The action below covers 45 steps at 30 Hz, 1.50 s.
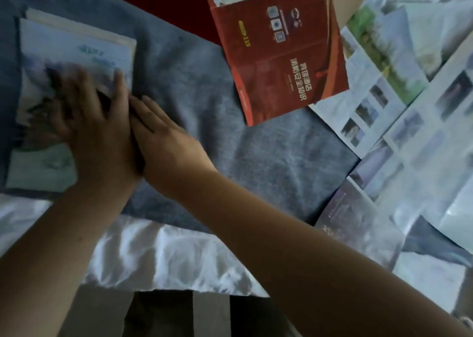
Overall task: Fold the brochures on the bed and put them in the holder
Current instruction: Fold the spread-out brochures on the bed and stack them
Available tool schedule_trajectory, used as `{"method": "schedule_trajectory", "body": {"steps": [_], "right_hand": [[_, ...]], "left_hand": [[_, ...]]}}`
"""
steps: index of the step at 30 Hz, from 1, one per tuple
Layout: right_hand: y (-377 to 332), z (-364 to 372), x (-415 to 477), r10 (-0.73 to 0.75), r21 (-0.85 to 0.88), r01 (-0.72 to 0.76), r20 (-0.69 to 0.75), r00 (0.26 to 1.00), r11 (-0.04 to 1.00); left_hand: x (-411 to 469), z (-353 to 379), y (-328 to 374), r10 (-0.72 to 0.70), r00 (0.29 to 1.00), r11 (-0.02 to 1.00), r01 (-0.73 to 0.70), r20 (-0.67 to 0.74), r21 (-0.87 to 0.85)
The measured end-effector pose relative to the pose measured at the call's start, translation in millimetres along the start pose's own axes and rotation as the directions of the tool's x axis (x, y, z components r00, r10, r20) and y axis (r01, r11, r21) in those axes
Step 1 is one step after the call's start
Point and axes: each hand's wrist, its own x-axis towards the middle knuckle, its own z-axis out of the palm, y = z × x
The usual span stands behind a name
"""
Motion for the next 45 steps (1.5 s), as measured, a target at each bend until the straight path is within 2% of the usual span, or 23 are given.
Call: {"method": "schedule_trajectory", "body": {"steps": [3,8,14,18,21,24,28,32,35,38,40,42,45], "right_hand": [[36.4,-18.2,-31.1,0.101,0.091,-0.084,-0.21,0.972,0.992],[112.8,-53.3,-68.7,0.311,-0.143,-0.349,-0.231,0.922,0.926],[156.4,-78.3,-132.2,0.171,-0.156,-0.221,-0.279,0.945,0.963],[188.0,-97.3,-177.8,0.151,-0.221,-0.207,-0.243,0.958,0.953],[212.0,-108.4,-206.5,0.135,-0.192,-0.186,-0.251,0.958,0.963],[231.5,-116.3,-231.0,0.138,-0.126,-0.181,-0.291,0.947,0.975],[251.7,-120.1,-253.3,0.147,-0.072,-0.181,-0.333,0.931,0.981],[258.4,-114.0,-256.7,0.14,-0.055,-0.181,-0.434,0.89,0.982],[249.8,-106.2,-246.2,0.255,0.006,-0.288,-0.488,0.835,0.957],[238.3,-99.6,-230.1,0.469,0.116,-0.48,-0.497,0.73,0.869],[233.0,-97.0,-219.5,0.59,0.226,-0.554,-0.456,0.667,0.801],[231.4,-93.2,-212.4,0.644,0.244,-0.603,-0.409,0.646,0.76],[232.3,-87.2,-208.2,0.642,0.175,-0.633,-0.405,0.651,0.754]], "left_hand": [[7.9,1.4,51.5,0.106,0.994,0.993,-0.107,-0.016,-0.058],[24.3,-3.3,126.0,0.24,0.971,0.968,-0.238,0.013,-0.085],[43.2,-12.3,172.1,0.323,0.946,0.938,-0.316,0.028,-0.145],[35.0,3.1,192.6,0.283,0.949,0.959,-0.276,0.14,-0.069],[12.6,18.7,204.7,0.294,0.94,0.954,-0.299,0.174,0.007],[-13.3,30.3,214.3,0.314,0.932,0.946,-0.322,0.179,0.016],[-39.8,40.4,222.2,0.33,0.931,0.944,-0.322,0.154,-0.078],[-49.9,41.6,228.7,0.32,0.936,0.946,-0.307,0.143,-0.109],[-44.9,38.5,237.4,0.358,0.924,0.934,-0.352,0.137,-0.066],[-32.9,37.5,247.4,0.364,0.922,0.931,-0.36,0.129,-0.059],[-27.0,38.6,252.4,0.352,0.923,0.935,-0.338,0.157,-0.107],[-25.7,40.1,256.0,0.342,0.925,0.936,-0.32,0.166,-0.15],[-29.0,39.9,261.2,0.334,0.93,0.934,-0.303,0.156,-0.19]]}}
